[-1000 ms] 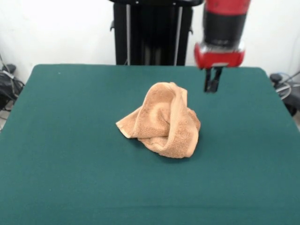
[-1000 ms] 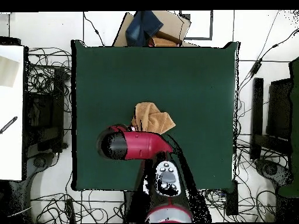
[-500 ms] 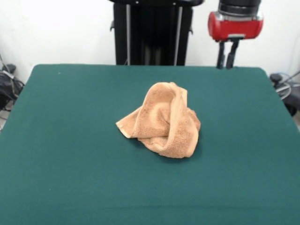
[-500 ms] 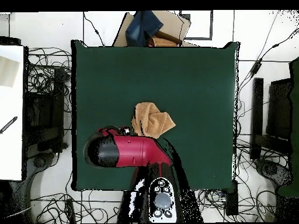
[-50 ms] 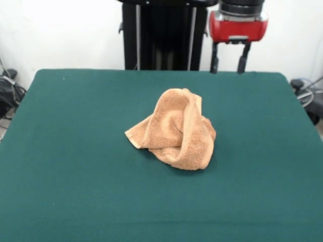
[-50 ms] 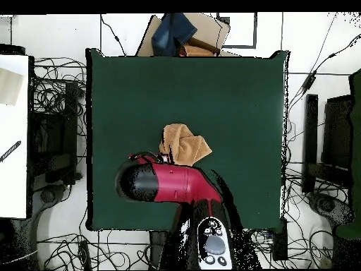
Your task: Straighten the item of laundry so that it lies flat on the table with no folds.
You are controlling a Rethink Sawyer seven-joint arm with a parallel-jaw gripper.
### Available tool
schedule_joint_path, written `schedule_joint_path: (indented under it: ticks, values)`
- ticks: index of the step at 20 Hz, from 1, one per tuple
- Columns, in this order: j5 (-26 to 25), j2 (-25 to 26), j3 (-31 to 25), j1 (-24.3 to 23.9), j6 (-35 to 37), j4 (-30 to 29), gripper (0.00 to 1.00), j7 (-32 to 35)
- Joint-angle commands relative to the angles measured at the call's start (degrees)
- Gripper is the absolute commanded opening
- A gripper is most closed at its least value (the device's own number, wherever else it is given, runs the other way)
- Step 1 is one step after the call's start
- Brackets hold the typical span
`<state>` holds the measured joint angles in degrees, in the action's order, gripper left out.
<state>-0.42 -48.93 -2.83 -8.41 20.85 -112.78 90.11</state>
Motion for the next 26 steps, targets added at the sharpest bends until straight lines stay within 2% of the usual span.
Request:
schedule_joint_path:
  ticks: [1, 7, 13, 26]
  values:
    - [-1.9, 7.2, -4.5, -2.8, -4.8, -1.2, 1.0, 5.9]
    - [-4.8, 12.0, -3.0, -3.2, -8.0, 1.7, 1.0, 4.9]
    - [-6.9, 14.1, -1.8, -3.4, -10.5, 3.2, 1.0, 5.3]
    - [-9.2, 18.4, -3.9, -7.5, -13.5, 4.5, 1.0, 4.7]
